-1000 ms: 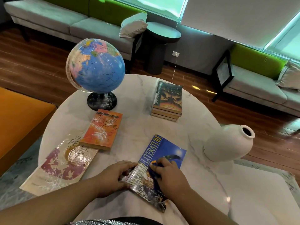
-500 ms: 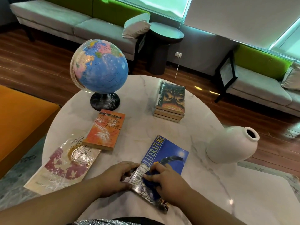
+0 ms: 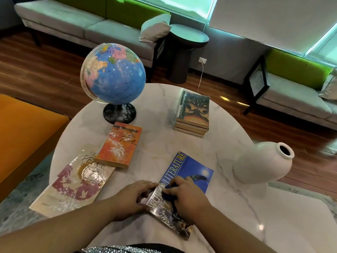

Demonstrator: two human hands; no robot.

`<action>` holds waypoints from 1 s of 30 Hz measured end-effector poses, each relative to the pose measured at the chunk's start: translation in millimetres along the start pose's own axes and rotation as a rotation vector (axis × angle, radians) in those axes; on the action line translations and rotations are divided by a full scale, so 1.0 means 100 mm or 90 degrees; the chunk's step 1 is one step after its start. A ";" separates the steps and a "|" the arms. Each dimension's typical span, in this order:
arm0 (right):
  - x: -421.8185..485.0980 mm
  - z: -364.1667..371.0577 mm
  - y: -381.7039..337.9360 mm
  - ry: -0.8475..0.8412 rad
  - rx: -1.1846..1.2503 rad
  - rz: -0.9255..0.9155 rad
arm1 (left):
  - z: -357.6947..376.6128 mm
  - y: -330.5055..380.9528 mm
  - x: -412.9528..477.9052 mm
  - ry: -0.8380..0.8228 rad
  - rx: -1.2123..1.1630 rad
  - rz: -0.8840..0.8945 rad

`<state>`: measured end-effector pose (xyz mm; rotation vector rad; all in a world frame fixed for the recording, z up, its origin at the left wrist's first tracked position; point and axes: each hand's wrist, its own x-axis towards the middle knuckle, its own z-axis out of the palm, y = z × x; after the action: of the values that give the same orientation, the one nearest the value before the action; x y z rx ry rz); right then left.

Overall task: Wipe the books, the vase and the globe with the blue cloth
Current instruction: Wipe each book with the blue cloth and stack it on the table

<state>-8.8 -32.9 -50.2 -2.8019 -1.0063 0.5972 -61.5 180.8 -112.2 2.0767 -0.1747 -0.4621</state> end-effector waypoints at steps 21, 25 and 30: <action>-0.35 -0.52 0.31 0.156 0.187 0.048 | -0.08 0.07 -0.01 -0.052 0.015 -0.007; -0.35 -0.36 0.38 0.316 0.329 0.103 | -0.05 0.05 0.00 -0.039 0.021 -0.002; -0.23 0.20 0.18 0.098 0.153 0.044 | -0.05 0.06 0.01 -0.031 0.003 0.014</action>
<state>-22.5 -62.3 -65.0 -2.6322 -0.7571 0.4666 -58.8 181.5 -105.4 2.0674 -0.2273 -0.5004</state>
